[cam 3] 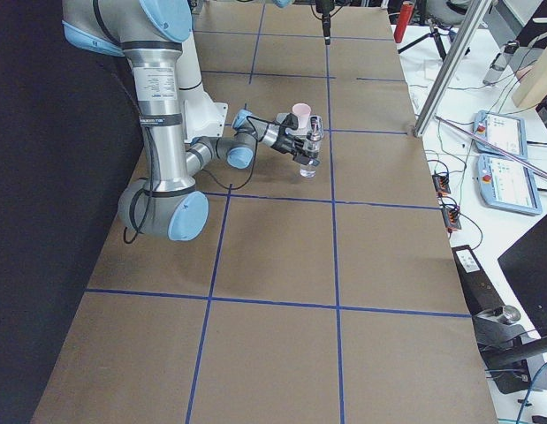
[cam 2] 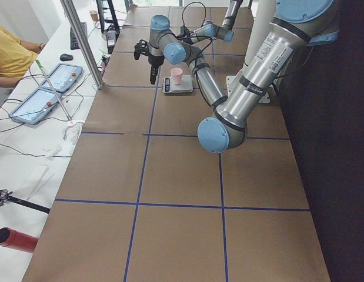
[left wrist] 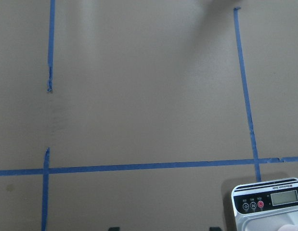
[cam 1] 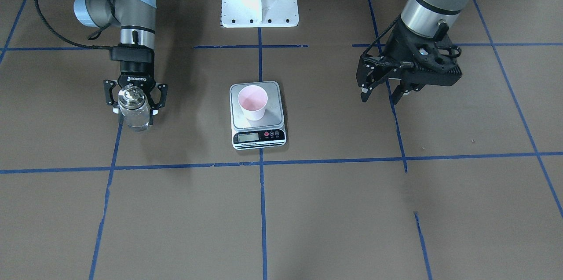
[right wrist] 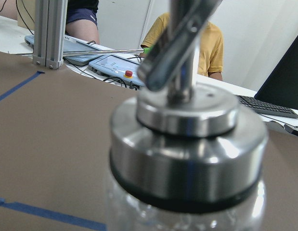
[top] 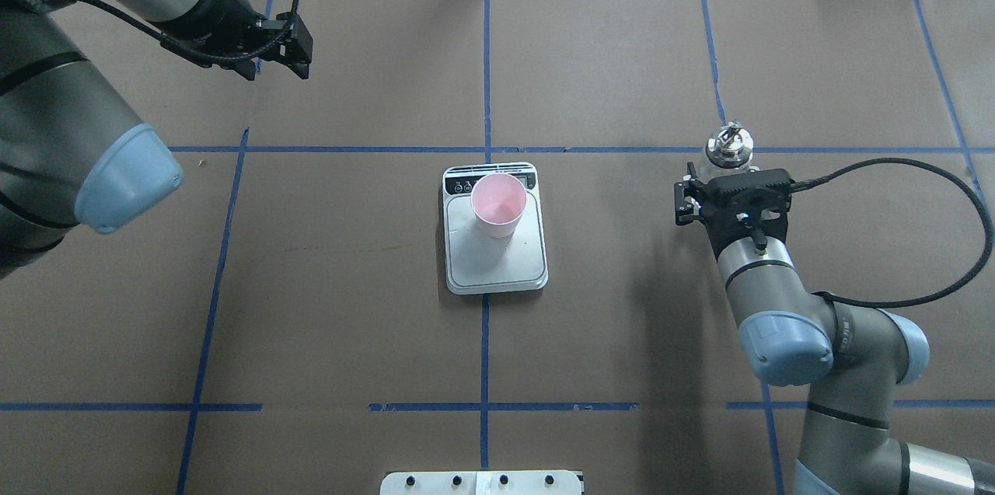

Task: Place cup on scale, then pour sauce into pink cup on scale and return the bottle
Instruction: 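Lift the bottle with the right gripper and carry it over the pink cup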

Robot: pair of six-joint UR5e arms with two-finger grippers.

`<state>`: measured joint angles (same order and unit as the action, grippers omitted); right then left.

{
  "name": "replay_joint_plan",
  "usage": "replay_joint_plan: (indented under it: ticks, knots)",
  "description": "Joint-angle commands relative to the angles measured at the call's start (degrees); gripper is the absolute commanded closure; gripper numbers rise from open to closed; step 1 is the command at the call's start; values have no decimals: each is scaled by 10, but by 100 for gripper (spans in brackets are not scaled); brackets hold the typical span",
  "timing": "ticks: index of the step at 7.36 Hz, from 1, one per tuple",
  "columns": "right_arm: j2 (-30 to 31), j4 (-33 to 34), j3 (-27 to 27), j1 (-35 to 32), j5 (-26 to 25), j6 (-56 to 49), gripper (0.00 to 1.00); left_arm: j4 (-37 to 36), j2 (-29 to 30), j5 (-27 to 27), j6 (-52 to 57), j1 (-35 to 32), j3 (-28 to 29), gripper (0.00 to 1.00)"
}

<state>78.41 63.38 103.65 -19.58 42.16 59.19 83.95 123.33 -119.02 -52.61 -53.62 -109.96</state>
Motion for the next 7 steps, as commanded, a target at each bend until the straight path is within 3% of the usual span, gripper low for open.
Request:
replay_joint_plan:
  ticks: [1, 2, 3, 7]
  knots:
    - [-104, 192, 8, -1, 0, -1, 100, 0, -4, 1, 2, -1, 0, 30]
    - [-153, 311, 10, -5, -2, -1, 100, 1, -13, 1, 2, -1, -2, 31]
    - [-182, 368, 18, -6, -1, -2, 100, 0, -14, 1, 19, -3, -3, 30]
    - [-187, 466, 16, 8, -19, -28, 100, 3, -73, 2, 124, -32, -24, 27]
